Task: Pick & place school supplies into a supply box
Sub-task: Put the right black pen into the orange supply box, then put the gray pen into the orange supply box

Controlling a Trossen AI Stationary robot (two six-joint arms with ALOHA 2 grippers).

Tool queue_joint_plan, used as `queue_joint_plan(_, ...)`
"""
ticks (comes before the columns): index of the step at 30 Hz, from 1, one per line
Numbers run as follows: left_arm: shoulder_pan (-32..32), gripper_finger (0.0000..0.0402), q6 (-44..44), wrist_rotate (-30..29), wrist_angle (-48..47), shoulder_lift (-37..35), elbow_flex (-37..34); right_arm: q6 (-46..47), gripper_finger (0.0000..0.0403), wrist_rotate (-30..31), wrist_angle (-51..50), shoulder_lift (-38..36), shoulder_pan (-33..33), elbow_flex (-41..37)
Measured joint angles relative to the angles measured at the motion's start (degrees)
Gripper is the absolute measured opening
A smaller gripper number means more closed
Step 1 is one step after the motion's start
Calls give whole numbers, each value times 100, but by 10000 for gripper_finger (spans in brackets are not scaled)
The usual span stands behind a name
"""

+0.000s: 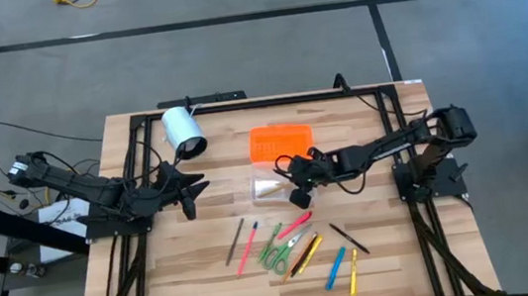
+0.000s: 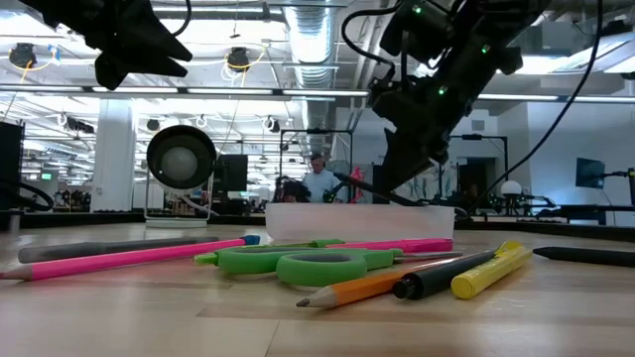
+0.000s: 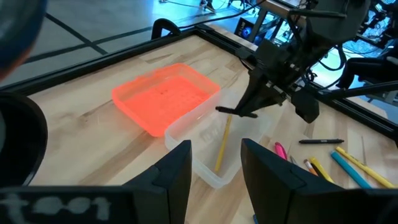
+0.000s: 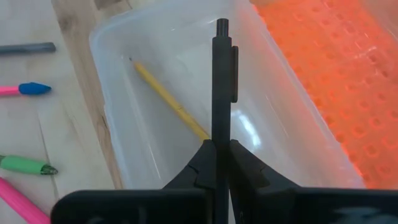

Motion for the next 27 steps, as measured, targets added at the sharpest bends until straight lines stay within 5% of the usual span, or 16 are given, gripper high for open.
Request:
queue_joint_plan(14, 0, 128, 51, -12, 0, -1, 0, -141, 62, -17, -19, 0, -155, 146)
queue_joint_plan(27, 0, 128, -17, 17, 42, 0, 0, -418, 71, -15, 126, -464, 86, 144)
